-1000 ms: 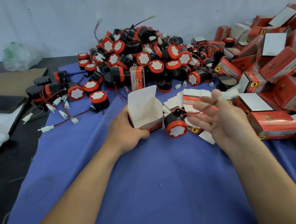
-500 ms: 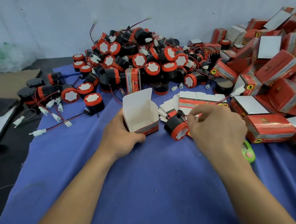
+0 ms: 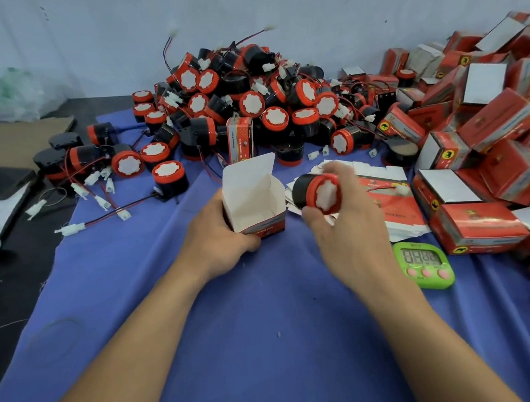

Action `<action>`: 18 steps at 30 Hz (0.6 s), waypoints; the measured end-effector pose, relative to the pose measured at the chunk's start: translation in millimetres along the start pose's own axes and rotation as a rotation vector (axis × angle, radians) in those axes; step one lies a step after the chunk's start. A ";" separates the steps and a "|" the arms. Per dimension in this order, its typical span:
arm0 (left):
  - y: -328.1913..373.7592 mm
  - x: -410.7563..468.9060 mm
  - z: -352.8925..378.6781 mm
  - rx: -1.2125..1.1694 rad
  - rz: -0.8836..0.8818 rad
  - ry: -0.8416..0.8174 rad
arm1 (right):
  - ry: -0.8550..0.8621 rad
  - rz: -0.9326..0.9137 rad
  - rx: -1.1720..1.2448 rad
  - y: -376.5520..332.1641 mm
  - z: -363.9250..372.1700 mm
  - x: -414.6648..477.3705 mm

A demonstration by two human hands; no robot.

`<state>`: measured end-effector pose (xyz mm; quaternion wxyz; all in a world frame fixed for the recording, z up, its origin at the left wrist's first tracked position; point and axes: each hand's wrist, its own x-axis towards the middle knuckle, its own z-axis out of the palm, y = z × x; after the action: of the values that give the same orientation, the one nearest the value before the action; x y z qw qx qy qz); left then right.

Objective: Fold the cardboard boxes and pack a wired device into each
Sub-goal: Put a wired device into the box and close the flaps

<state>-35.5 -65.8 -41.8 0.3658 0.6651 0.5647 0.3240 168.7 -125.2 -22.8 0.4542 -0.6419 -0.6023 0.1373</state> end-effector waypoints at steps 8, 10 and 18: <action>-1.6 -4.4 3.9 -0.019 0.176 -0.055 | 0.359 -0.309 -0.075 -53.0 -1.5 -23.8; 0.4 -6.3 4.5 0.025 0.227 -0.060 | 0.298 -0.368 -0.241 -58.2 9.5 -24.9; 1.3 -5.6 2.8 0.071 0.238 -0.133 | 0.055 -0.355 -0.586 -46.4 25.6 -18.7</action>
<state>-33.3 -71.7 -42.3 0.3376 0.7600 0.4673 0.3002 115.7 -137.7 -9.0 0.2835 -0.6337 -0.7060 -0.1399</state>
